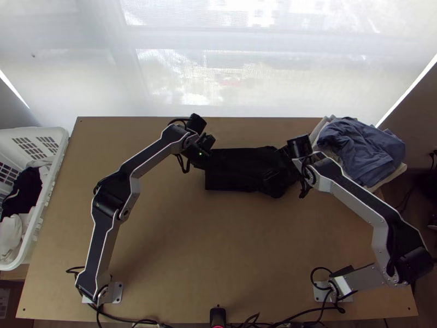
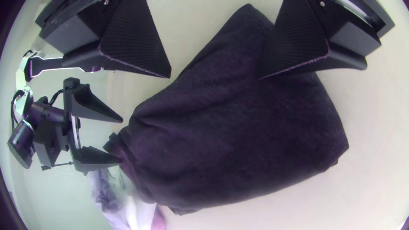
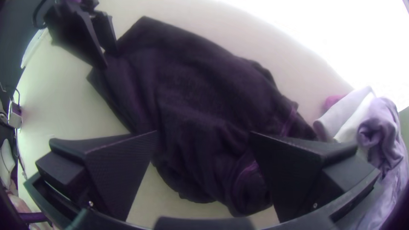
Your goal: Fold the t-shirt
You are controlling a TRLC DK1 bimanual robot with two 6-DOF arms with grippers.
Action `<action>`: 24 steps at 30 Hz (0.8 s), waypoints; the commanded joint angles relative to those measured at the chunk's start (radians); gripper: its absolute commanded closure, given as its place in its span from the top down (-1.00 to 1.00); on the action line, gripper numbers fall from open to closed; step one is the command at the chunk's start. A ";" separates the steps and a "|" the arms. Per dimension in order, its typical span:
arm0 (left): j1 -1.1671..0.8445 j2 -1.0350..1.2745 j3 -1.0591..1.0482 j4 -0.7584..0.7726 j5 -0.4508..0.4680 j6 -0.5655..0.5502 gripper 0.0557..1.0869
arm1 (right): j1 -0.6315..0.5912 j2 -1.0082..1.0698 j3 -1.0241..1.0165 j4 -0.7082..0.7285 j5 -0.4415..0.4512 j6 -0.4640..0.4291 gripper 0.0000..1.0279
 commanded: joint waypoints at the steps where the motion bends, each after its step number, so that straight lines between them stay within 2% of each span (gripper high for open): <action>1: 0.040 0.014 -0.059 -0.062 -0.011 0.065 0.90 | 0.018 0.023 -0.098 0.010 0.002 0.000 0.91; 10: 0.066 0.014 -0.077 -0.082 -0.012 0.094 0.90 | -0.023 -0.104 -0.296 -0.001 0.002 -0.007 0.91; 16: 0.071 0.003 -0.056 -0.082 -0.012 0.093 0.90 | -0.046 -0.207 -0.228 -0.003 0.004 -0.020 0.91; 20: 0.062 -0.012 -0.011 -0.085 -0.011 0.074 0.90 | 0.000 -0.216 -0.164 0.085 0.053 -0.090 0.91; 24: 0.048 -0.015 0.023 -0.085 -0.011 0.064 0.90 | 0.113 -0.156 -0.194 0.266 0.179 -0.233 0.91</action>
